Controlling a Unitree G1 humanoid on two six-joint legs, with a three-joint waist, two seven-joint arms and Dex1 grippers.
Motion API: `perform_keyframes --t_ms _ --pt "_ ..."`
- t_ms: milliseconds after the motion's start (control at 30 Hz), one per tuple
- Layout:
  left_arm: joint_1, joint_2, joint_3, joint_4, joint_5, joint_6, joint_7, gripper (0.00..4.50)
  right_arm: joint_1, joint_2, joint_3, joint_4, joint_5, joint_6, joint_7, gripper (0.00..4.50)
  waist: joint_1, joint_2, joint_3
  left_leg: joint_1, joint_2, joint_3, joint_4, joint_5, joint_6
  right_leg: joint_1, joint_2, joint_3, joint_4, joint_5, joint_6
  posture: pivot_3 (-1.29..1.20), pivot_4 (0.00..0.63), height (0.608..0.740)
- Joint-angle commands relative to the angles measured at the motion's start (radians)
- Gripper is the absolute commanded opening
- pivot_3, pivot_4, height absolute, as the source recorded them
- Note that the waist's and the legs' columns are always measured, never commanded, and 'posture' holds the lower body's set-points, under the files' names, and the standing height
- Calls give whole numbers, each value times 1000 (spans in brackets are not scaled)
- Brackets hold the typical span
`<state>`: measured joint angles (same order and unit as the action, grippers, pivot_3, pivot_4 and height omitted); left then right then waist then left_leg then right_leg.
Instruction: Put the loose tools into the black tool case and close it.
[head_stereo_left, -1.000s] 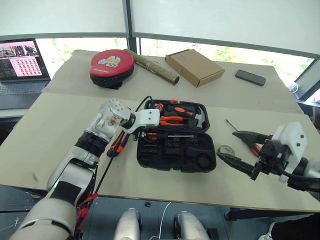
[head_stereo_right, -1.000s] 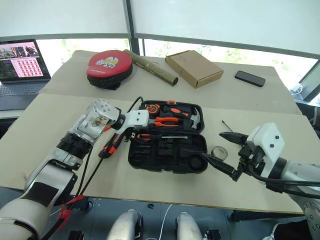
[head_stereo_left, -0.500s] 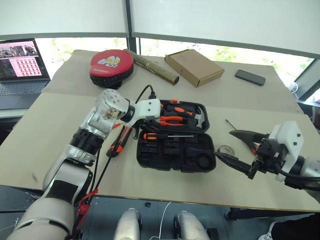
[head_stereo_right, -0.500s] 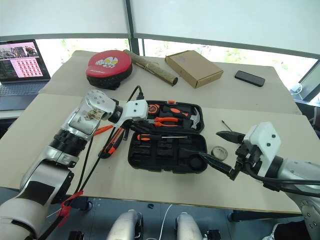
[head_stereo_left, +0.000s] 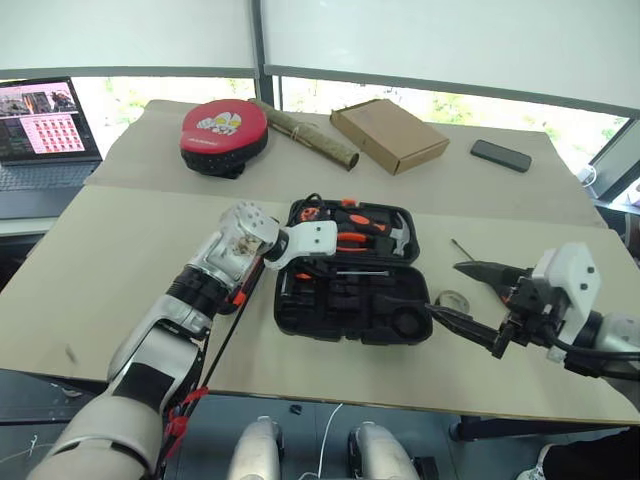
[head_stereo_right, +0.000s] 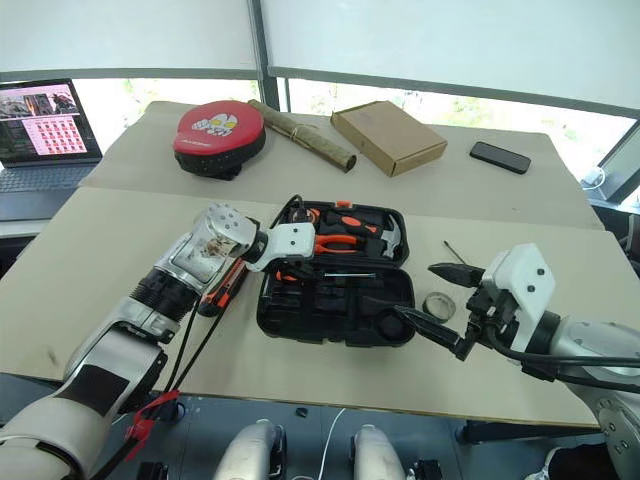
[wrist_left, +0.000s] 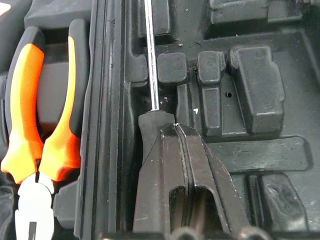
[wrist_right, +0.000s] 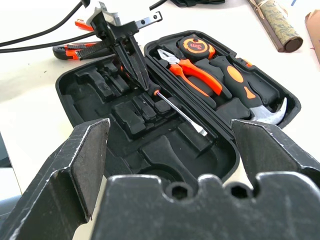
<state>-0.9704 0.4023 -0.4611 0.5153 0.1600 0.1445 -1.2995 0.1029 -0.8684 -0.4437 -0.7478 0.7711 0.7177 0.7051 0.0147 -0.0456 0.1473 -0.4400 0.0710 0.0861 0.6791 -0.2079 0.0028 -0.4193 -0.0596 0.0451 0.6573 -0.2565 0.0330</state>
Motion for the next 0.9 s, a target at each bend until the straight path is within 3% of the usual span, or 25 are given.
perform_keyframes --t_ms 33,367,533,667,767,900 --pt "3 -8 -25 35 43 -36 36 33 -6 11 -8 -21 14 -9 -19 4500 0 0 0 0 0 0 0 0 0 0 0 0 0 0 0 0 150 740" --pt "-38 14 78 -17 -64 48 -13 33 17 15 -23 -27 11 -15 -16 4500 -3 1 0 0 -1 -1 0 1 1 0 0 0 1 0 0 0 150 740" --pt "-11 131 185 -157 -153 179 -60 33 10 3 -3 -12 -14 -28 -7 4500 -14 1 0 -1 -1 -1 0 1 1 -1 0 1 1 0 0 0 150 740" --pt "138 285 321 -327 -230 304 -44 1496 -71 -8 51 29 -2 -19 11 4500 -33 3 -1 0 0 -2 -1 1 0 -2 0 1 2 0 0 0 150 740" --pt "365 404 530 -484 -295 425 25 2517 -176 -13 132 89 6 -9 48 4500 -47 4 0 1 0 -1 -2 1 0 -2 0 2 4 -1 -1 0 150 740" --pt "642 505 734 -600 -327 459 84 3894 -273 -24 220 156 -9 -25 124 4500 -48 3 1 1 1 -2 -2 1 0 -3 0 0 6 -2 -2 0 150 740"
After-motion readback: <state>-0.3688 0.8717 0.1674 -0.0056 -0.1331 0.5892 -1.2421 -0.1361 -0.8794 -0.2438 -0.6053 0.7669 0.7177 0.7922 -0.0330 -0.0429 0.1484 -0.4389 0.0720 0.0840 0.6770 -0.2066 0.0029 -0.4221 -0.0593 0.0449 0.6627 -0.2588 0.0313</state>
